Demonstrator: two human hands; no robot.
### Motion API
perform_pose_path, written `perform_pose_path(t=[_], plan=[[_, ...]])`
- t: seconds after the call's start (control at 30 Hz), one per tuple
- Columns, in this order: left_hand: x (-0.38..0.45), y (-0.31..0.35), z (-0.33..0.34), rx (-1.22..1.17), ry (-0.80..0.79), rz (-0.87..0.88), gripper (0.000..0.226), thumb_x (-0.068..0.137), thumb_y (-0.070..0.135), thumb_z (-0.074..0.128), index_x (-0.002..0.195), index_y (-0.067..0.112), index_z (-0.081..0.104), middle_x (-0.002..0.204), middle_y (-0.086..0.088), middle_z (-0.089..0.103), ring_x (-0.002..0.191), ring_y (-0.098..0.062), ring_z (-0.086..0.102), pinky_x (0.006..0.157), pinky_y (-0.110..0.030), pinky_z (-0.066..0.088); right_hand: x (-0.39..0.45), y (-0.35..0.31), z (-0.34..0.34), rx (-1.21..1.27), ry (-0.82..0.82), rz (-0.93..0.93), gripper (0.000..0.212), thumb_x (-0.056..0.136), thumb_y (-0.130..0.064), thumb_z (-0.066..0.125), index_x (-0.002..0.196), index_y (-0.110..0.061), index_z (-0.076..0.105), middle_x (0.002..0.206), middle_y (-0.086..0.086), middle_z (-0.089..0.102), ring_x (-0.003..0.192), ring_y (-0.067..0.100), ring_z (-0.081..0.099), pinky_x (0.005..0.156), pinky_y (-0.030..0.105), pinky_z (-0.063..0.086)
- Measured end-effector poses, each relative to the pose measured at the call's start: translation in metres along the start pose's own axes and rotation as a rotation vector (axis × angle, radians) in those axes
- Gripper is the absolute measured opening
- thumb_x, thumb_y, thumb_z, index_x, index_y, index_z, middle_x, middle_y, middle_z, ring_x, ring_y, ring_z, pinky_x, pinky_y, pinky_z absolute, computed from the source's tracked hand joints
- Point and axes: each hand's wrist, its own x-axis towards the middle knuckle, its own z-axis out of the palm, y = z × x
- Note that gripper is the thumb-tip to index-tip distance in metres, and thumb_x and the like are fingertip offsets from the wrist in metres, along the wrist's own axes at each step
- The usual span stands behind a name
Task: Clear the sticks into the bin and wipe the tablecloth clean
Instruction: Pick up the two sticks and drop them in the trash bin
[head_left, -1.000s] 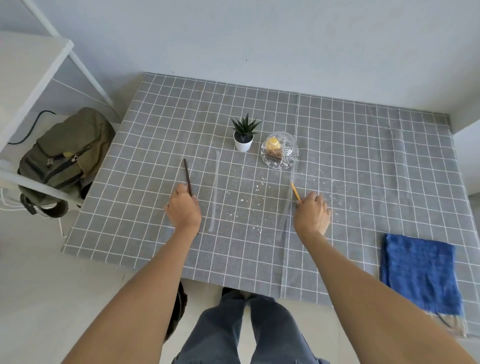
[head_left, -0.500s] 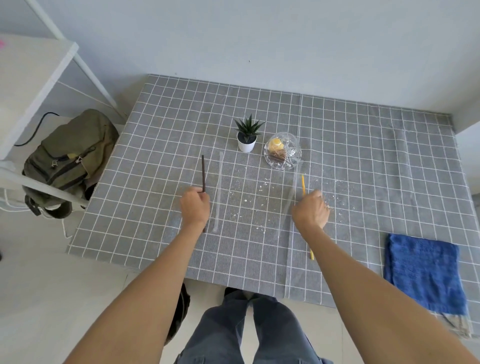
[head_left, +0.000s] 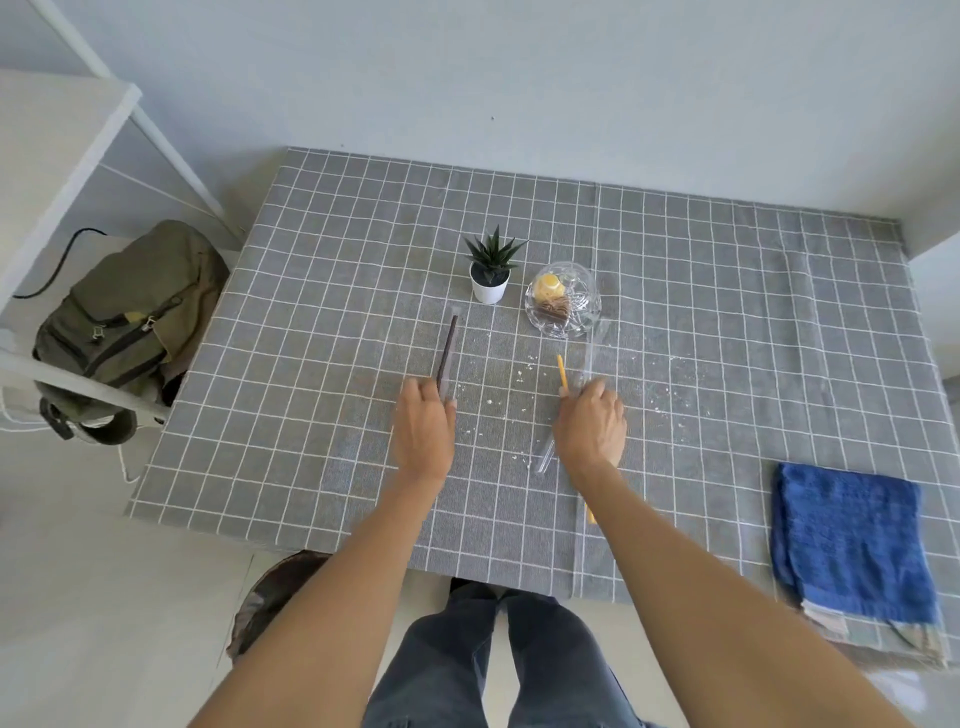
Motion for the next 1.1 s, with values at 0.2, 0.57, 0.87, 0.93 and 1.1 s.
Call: perform_pose_path(t=[0.2, 0.57, 0.87, 0.93, 1.1], plan=[[-0.007, -0.002, 0.006, -0.119, 0.024, -0.01, 0.027, 0.1, 0.011, 0.039, 0.114, -0.005, 0.055, 0.106, -0.022, 0.054, 0.096, -0.034, 0.051, 0.083, -0.046, 0.048, -0.008, -0.003, 0.008, -0.107, -0.024, 0.023, 0.047, 0.095, -0.037, 0.048, 0.125, -0.002, 0.04, 0.126, 0.015, 0.048, 0.119, 0.03, 0.044, 0.1, 0.04, 0.038], [-0.019, -0.021, 0.012, -0.049, 0.085, 0.1, 0.033, 0.084, 0.001, 0.067, 0.116, 0.0, 0.064, 0.091, -0.011, 0.057, 0.079, -0.022, 0.053, 0.067, -0.032, 0.055, -0.018, 0.007, 0.014, -0.231, 0.011, -0.105, 0.025, 0.091, -0.009, 0.049, 0.116, -0.008, 0.053, 0.111, 0.011, 0.055, 0.104, 0.03, 0.05, 0.088, 0.039, 0.037], [-0.018, -0.018, 0.009, -0.017, 0.076, 0.117, 0.025, 0.085, 0.007, 0.067, 0.109, 0.0, 0.067, 0.085, -0.009, 0.06, 0.075, -0.02, 0.054, 0.066, -0.03, 0.053, -0.023, 0.012, 0.024, -0.279, 0.136, -0.193, 0.008, 0.085, -0.012, 0.066, 0.087, -0.009, 0.058, 0.082, 0.008, 0.057, 0.074, 0.027, 0.052, 0.067, 0.037, 0.039], [-0.016, -0.016, 0.007, -0.006, 0.071, 0.114, 0.024, 0.085, 0.005, 0.067, 0.108, 0.001, 0.066, 0.086, -0.009, 0.061, 0.075, -0.02, 0.056, 0.068, -0.03, 0.053, -0.024, 0.012, 0.024, -0.279, 0.128, -0.206, 0.005, 0.087, -0.01, 0.063, 0.088, -0.009, 0.058, 0.084, 0.008, 0.058, 0.077, 0.027, 0.052, 0.069, 0.037, 0.037], [-0.011, -0.01, 0.01, 0.15, 0.014, 0.07, 0.025, 0.08, -0.005, 0.068, 0.103, -0.003, 0.059, 0.088, -0.015, 0.062, 0.072, -0.023, 0.057, 0.066, -0.03, 0.053, -0.021, 0.014, 0.019, -0.31, 0.05, -0.209, 0.016, 0.09, -0.003, 0.046, 0.105, -0.008, 0.049, 0.101, 0.009, 0.055, 0.093, 0.028, 0.05, 0.082, 0.036, 0.035]])
